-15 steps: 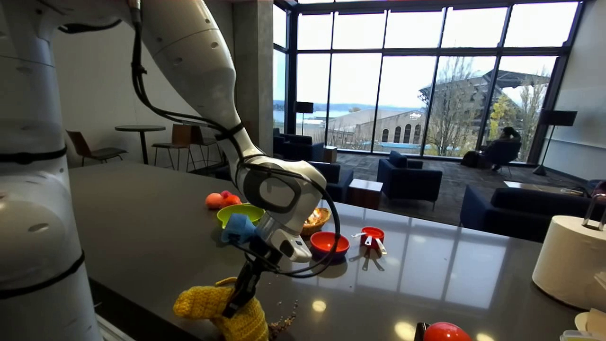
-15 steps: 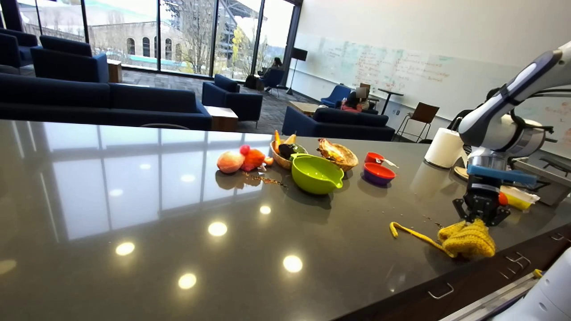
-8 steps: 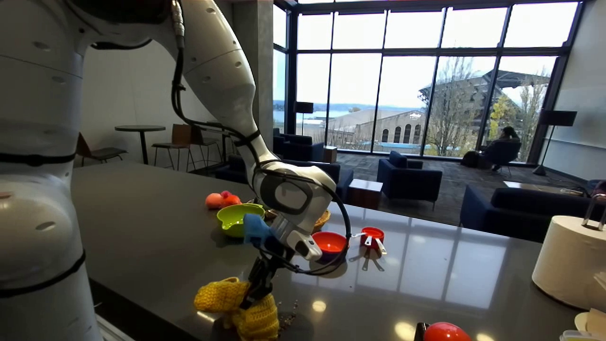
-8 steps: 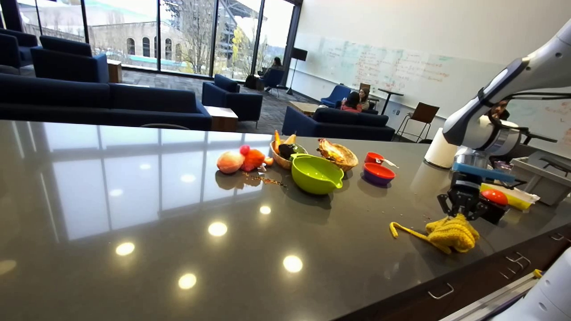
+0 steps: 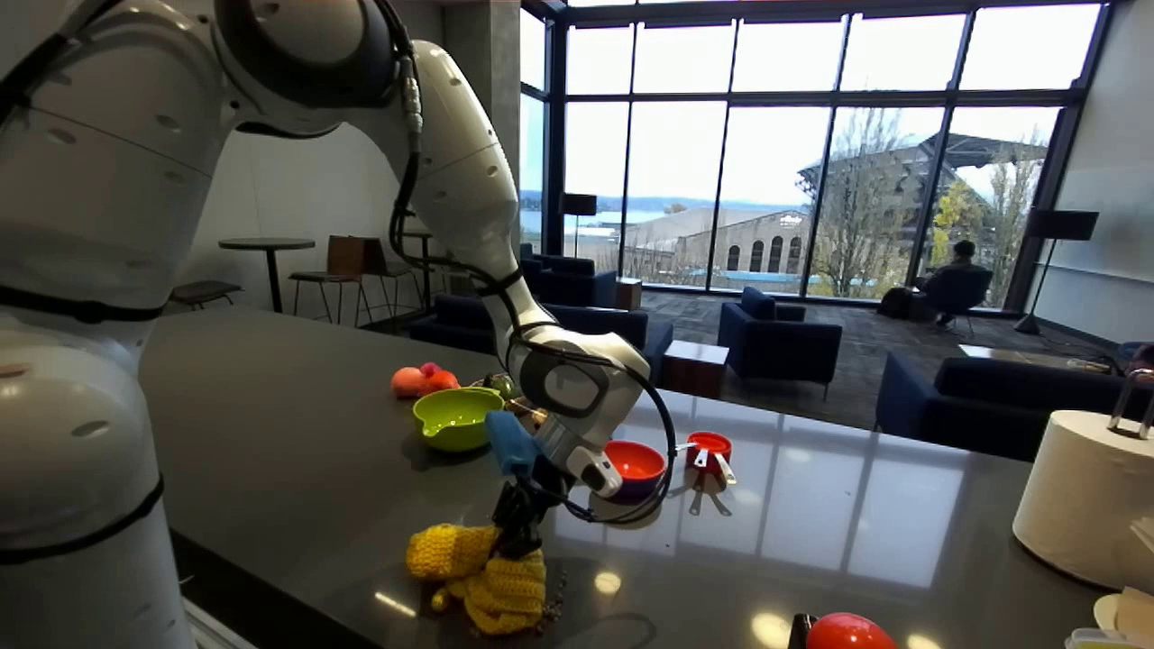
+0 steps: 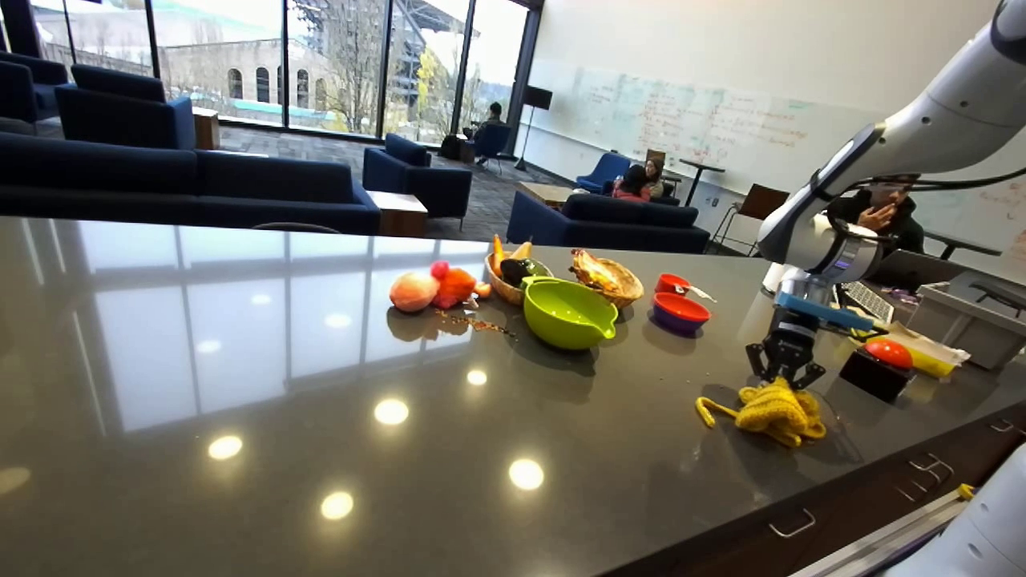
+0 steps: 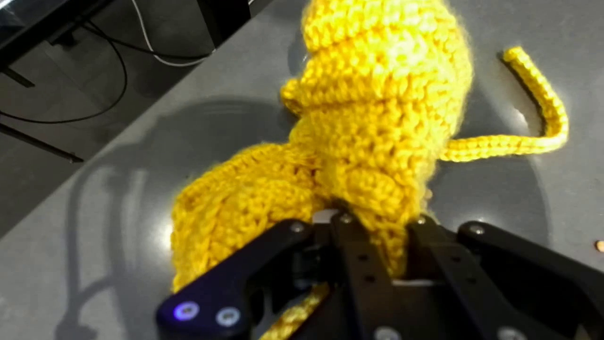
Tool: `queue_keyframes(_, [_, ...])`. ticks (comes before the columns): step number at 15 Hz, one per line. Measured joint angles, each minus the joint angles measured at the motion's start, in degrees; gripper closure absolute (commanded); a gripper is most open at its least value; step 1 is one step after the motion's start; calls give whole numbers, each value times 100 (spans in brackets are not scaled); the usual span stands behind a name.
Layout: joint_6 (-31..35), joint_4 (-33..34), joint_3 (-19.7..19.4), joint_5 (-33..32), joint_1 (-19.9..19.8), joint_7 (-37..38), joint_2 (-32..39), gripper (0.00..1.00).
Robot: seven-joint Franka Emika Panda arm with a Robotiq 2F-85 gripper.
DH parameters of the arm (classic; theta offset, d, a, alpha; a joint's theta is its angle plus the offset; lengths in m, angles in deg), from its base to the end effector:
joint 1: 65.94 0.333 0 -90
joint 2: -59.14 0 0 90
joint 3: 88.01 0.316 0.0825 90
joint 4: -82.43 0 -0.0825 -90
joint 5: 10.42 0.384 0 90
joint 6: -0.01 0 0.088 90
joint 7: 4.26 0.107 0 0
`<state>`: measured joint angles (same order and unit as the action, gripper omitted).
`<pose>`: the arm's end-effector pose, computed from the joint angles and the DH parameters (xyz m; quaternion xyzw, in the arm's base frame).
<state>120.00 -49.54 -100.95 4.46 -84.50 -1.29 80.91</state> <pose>0.3900 -0.2334 0.1544 -0.8818 0.3766 0.2596 0.1147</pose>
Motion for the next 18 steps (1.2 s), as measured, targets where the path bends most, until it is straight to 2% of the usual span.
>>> queue_keyframes(6, [-6,744,342,111,59,-274,372,96])
queue_keyframes(12, [-4,1317,521,105,236,-361,498,96])
queue_keyframes(18, [0,1292,440,-151,426,-157,360,96])
